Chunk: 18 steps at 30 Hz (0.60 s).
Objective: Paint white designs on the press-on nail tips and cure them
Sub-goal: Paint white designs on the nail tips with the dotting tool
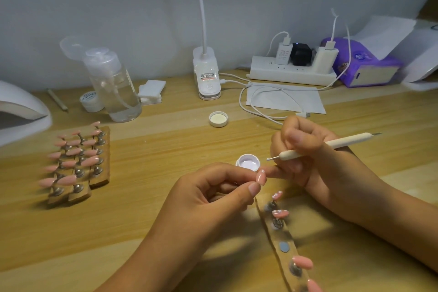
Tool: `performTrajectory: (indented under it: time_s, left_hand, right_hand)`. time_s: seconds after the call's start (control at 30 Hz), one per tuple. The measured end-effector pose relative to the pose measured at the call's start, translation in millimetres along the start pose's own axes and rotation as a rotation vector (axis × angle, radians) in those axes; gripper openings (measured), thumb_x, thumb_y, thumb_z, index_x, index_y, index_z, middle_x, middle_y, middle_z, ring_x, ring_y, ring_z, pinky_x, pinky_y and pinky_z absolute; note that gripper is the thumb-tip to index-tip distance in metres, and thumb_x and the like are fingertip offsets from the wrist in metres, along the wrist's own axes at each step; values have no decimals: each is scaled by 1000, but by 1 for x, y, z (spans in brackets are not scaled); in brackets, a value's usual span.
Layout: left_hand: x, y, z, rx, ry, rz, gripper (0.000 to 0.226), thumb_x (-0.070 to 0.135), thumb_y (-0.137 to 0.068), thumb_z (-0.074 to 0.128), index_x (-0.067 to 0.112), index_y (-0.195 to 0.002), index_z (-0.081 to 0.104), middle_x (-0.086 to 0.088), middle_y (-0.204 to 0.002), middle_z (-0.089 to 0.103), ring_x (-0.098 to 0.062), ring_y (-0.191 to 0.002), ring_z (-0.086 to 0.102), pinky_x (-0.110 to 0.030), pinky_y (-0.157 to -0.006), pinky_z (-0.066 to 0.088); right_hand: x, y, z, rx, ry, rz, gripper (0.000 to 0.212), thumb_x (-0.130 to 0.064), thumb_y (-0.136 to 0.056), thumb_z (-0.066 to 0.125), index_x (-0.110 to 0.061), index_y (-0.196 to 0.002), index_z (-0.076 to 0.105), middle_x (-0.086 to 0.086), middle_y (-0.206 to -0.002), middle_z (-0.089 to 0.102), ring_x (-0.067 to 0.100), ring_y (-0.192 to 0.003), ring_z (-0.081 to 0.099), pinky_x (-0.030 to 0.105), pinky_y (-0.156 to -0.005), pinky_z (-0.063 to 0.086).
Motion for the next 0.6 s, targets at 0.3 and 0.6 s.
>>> performTrajectory:
  time_s: [0.3,0.6]
  left_hand:
    - [0,-1,-5,42,100,17,15,27,-71,76,21,-85,77,5,-73,70,-3,-63,59,-13,-61,48]
    - [-6,-5,-14,183,153,50,30,40,-65,74,25,-90,78,9,-76,69,-4,-65,58,-13,-60,47]
  right_hand:
    - [0,-3,-14,181,176,-141,10,-21,-79,71,-23,-88,73,-6,-81,68,2,-76,63,21,-81,52]
    - [2,2,1,100,868,-327,12,-31,-94,57,-22,-96,65,-10,-91,64,16,-85,59,25,-75,48]
Point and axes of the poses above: each hand's wrist, its own y-axis away from the middle knuckle, its own z-axis out of the palm, x = y × z, the point moved 3 cm from there along -y, towards the middle knuckle
